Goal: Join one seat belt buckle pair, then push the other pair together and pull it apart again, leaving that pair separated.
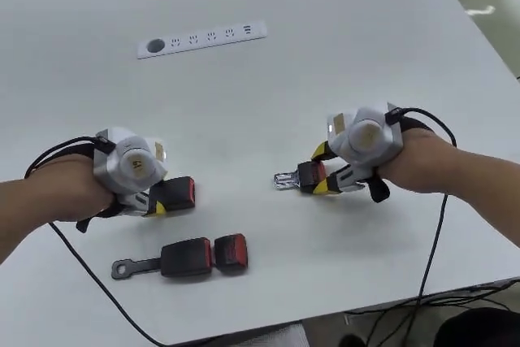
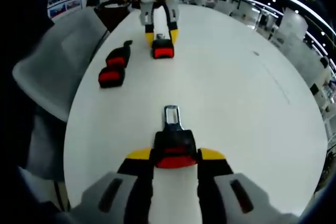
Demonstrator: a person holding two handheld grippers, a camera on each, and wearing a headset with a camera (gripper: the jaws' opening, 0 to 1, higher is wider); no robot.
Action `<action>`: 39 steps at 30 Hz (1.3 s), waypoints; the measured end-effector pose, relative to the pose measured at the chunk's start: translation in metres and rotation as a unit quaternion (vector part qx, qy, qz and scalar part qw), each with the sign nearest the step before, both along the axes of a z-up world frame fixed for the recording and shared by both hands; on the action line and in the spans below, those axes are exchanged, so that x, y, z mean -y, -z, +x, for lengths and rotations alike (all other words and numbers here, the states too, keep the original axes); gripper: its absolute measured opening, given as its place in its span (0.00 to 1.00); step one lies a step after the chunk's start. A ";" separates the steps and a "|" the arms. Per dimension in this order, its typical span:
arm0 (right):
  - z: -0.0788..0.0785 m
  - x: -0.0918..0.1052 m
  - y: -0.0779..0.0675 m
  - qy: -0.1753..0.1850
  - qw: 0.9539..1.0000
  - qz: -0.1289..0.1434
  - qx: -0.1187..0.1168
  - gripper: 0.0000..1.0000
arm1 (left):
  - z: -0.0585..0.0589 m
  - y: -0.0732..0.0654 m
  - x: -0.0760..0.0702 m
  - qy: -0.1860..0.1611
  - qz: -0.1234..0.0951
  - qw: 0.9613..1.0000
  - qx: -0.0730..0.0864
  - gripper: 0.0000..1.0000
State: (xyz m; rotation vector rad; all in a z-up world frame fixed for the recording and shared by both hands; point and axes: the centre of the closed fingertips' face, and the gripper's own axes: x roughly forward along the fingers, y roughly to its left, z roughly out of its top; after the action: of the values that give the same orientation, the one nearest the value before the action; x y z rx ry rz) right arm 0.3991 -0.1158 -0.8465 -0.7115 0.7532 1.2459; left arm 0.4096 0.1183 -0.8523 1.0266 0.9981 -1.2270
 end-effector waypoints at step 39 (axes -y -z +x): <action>0.005 -0.149 -0.001 -0.021 0.999 0.034 0.030 0.30 | 0.004 0.005 0.000 -0.003 -0.007 1.000 0.011 0.31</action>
State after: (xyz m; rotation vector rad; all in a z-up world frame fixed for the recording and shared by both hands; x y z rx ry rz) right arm 0.4045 0.0334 -0.8458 -0.7088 0.6466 1.2761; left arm 0.4133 0.1185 -0.8573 1.0242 0.9743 -1.2141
